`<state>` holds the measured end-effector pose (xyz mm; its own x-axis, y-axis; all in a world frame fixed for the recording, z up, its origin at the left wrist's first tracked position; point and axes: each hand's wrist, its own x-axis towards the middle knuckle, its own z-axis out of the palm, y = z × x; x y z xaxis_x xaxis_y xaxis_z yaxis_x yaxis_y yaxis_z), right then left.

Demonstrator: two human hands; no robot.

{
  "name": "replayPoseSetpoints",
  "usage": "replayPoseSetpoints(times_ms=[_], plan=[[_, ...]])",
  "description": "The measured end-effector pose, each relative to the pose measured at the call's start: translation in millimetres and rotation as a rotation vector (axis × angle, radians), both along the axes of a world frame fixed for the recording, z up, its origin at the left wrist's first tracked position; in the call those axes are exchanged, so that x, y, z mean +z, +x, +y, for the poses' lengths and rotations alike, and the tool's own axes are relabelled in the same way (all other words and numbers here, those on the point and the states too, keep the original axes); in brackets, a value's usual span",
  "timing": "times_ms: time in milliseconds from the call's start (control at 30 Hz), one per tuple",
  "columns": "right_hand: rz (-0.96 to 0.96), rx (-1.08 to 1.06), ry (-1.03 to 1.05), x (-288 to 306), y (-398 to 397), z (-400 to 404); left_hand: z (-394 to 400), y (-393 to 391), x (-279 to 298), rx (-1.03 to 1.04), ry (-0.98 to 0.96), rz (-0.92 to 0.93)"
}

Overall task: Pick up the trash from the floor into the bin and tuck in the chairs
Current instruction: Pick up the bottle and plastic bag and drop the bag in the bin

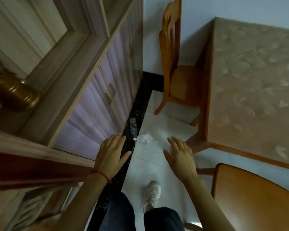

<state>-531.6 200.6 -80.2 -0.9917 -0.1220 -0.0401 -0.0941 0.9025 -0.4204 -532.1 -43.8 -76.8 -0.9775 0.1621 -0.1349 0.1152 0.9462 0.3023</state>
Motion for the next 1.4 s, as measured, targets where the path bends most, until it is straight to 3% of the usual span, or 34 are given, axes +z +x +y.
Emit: replayPoseSetpoints(times_ms=[333, 667, 967, 1200, 1400], plan=[[-0.077, -0.009, -0.045, -131.7, -100.0, -5.9, 4.6, -97.0, -117.2, -0.007, 0.024, -0.123], [-0.107, -0.029, -0.080, -362.5, -186.0, -33.4, -11.8, -189.3, -356.9, 0.067, 0.120, -0.176], [-0.110, 0.099, -0.070, -575.1, -226.6, -60.2, -3.7, -200.6, -555.2, 0.188, 0.127, -0.128], [-0.165, 0.228, -0.061, -676.5, -256.5, -84.5, -6.1, -224.3, -636.9, 0.175, 0.122, -0.020], [-0.170, 0.335, -0.008, -725.4, -276.8, -100.3, -17.8, -212.9, -685.8, 0.186, 0.089, -0.008]])
